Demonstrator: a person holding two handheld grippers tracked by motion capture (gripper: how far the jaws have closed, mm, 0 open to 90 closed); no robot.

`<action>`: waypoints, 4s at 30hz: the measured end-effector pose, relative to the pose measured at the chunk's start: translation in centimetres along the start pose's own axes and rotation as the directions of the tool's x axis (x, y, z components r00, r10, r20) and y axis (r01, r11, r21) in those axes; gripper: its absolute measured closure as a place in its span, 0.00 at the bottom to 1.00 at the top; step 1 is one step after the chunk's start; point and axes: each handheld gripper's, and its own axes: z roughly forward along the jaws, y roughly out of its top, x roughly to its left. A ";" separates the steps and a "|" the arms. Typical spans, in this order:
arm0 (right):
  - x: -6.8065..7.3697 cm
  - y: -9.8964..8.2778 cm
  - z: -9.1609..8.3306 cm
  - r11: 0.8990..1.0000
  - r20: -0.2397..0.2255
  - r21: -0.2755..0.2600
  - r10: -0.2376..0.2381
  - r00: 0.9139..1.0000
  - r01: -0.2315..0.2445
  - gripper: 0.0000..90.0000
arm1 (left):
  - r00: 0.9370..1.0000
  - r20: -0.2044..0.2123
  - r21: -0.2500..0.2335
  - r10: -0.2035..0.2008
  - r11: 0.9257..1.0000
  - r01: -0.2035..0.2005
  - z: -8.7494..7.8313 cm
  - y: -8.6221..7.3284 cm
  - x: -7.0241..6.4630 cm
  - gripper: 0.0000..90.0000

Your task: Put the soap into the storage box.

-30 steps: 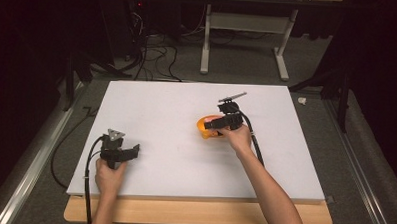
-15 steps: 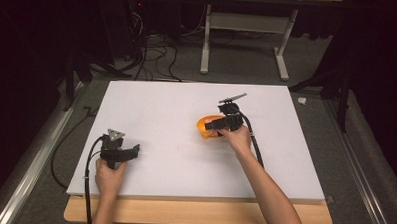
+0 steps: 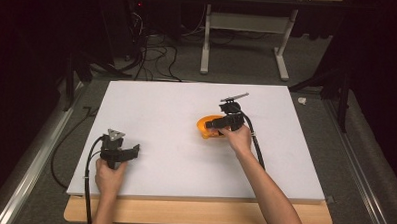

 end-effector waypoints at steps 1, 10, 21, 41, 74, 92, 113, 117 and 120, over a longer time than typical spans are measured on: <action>0.0 0.0 -0.1 1.000 0.000 -0.003 -0.002 1.000 0.002 0.15 | 1.000 0.000 0.001 0.000 1.000 0.000 0.0 0.0 0.0 0.24; 0.3 -0.1 -0.6 1.000 -0.001 -0.018 -0.017 1.000 0.017 0.15 | 1.000 0.000 0.000 0.000 1.000 0.000 0.0 0.0 0.0 0.24; 0.6 -0.3 -2.2 0.996 -0.006 -0.067 -0.063 0.998 0.062 0.18 | 1.000 0.000 0.001 0.000 1.000 0.000 0.0 0.0 0.0 0.24; -0.3 -1.1 -5.8 0.975 0.041 -0.163 -0.145 0.989 0.149 0.24 | 1.000 0.000 -0.001 0.000 1.000 0.000 0.0 0.0 0.0 0.24; -4.4 -4.3 -11.2 0.949 0.101 -0.288 -0.102 0.990 0.127 0.27 | 1.000 -0.001 0.001 0.001 1.000 -0.001 0.0 0.0 0.0 0.24; -6.3 -6.4 -13.0 0.939 0.109 -0.328 -0.068 0.992 0.100 0.27 | 1.000 -0.002 0.000 0.000 1.000 0.000 0.0 0.0 0.0 0.24; -8.2 -9.2 -14.2 0.931 0.116 -0.359 -0.028 0.993 0.068 0.27 | 1.000 -0.001 0.000 0.000 1.000 0.000 0.0 0.0 0.0 0.24; -8.7 -9.9 -14.2 0.931 0.113 -0.362 -0.009 0.994 0.050 0.27 | 1.000 0.000 0.000 -0.001 1.000 0.001 0.0 0.0 0.0 0.24; -9.0 -10.3 -14.2 0.931 0.111 -0.362 0.002 0.994 0.039 0.27 | 1.000 0.000 0.002 0.000 1.000 0.000 0.0 0.0 0.0 0.24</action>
